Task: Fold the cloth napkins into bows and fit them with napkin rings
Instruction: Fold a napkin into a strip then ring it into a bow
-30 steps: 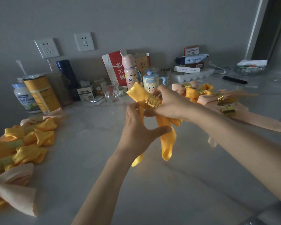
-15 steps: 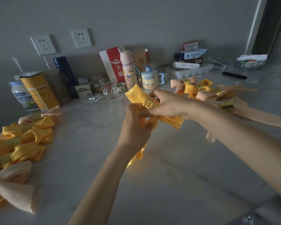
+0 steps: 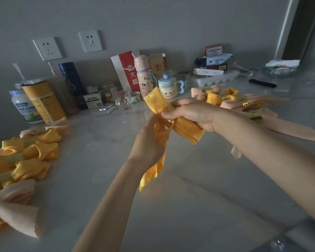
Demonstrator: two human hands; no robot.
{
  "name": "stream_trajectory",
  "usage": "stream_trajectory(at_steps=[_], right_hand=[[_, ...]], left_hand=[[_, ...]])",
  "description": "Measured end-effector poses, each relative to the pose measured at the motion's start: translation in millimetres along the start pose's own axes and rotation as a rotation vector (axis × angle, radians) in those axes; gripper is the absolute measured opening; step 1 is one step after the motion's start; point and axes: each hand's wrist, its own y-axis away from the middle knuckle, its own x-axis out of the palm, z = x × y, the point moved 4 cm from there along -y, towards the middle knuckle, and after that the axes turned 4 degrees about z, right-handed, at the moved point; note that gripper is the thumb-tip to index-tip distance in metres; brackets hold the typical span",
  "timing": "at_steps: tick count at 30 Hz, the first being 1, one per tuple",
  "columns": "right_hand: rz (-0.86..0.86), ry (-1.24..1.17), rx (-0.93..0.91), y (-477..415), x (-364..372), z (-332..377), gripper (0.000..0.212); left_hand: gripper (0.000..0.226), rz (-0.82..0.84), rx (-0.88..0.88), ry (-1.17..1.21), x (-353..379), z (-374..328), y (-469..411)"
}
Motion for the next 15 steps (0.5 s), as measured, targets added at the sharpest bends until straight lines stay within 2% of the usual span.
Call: stream_trajectory(at_steps=[3, 6, 8, 11, 13, 15], right_hand=[[-0.059, 0.020, -0.048, -2, -6, 2, 0.029], [-0.012, 0.100, -0.059, -3, -4, 2, 0.045], [0.038, 0.178, -0.030, -4, 1, -1, 0.058], [0.054, 0.221, 0.000, -5, 7, 1, 0.072], [0.050, 0.251, -0.007, -5, 8, 3, 0.071], [0.064, 0.267, -0.033, -1, 9, 5, 0.062]], left_hand=[[0.071, 0.052, -0.062, 0.050, 1, 3, 0], [0.051, 0.087, -0.182, 0.183, 2, 10, -2], [0.055, 0.045, -0.196, 0.179, 1, 12, -4], [0.049, -0.077, -0.120, 0.103, -2, 10, -6], [0.047, -0.078, -0.103, 0.077, 0, 8, -5], [0.031, -0.057, -0.089, 0.080, 3, 6, -4]])
